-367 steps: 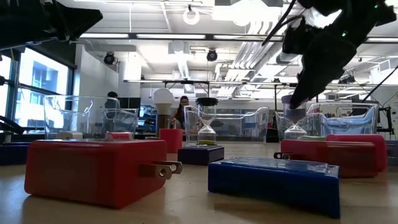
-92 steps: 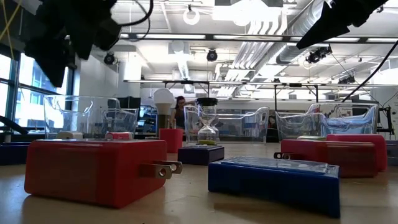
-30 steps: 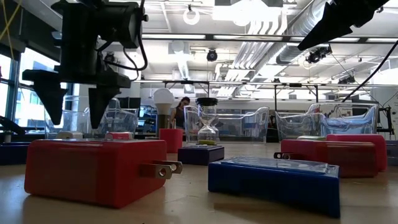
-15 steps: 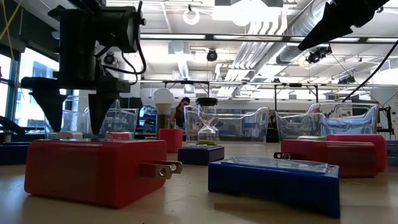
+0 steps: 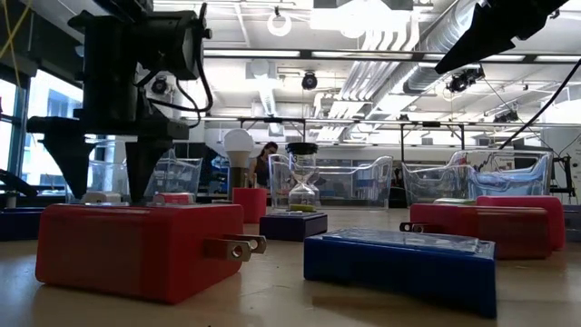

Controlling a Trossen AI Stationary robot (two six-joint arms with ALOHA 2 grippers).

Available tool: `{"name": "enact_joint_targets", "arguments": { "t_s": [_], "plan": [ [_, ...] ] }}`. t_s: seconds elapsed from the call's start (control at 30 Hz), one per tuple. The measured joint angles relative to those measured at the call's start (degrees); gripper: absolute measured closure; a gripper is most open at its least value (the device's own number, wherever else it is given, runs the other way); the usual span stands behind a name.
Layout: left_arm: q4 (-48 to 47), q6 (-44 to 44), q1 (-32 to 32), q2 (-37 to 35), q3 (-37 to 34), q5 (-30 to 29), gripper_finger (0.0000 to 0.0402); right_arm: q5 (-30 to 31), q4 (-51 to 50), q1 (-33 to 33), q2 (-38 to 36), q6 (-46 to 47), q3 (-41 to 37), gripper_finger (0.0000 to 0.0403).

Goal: Pick & Place Office items
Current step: Put the white charger adapter into the left transparent bin

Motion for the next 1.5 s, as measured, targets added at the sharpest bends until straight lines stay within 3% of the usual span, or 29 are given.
{"name": "enact_joint_targets", "arguments": {
  "t_s": [0.23,0.67,0.93,1.33,1.5],
  "plan": [
    [1.28,0.16,-0.59,4.02,0.0,1.96,0.0028,0.07,-0.02,-0.01,-0.02,0.04,-1.04,0.0108],
    [1.98,1.26,0.64,4.3,0.07,2.61,0.004,0.26,0.09,0.0,-0.02,0.04,-1.22,0.0108],
    [2.45,1.59,1.31,4.34,0.07,4.23,0.0108,0.26,0.08,0.01,-0.02,0.03,-1.27,0.0108],
    [1.86,3.88,1.27,4.4,0.02,4.08,0.0253,0.26,0.08,0.01,-0.02,0.0,-1.27,0.0108],
    [1.67,5.06,1.27,4.38,0.02,4.02,0.0276,0.26,0.09,0.0,-0.02,0.0,-1.27,0.0108]
  ]
}}
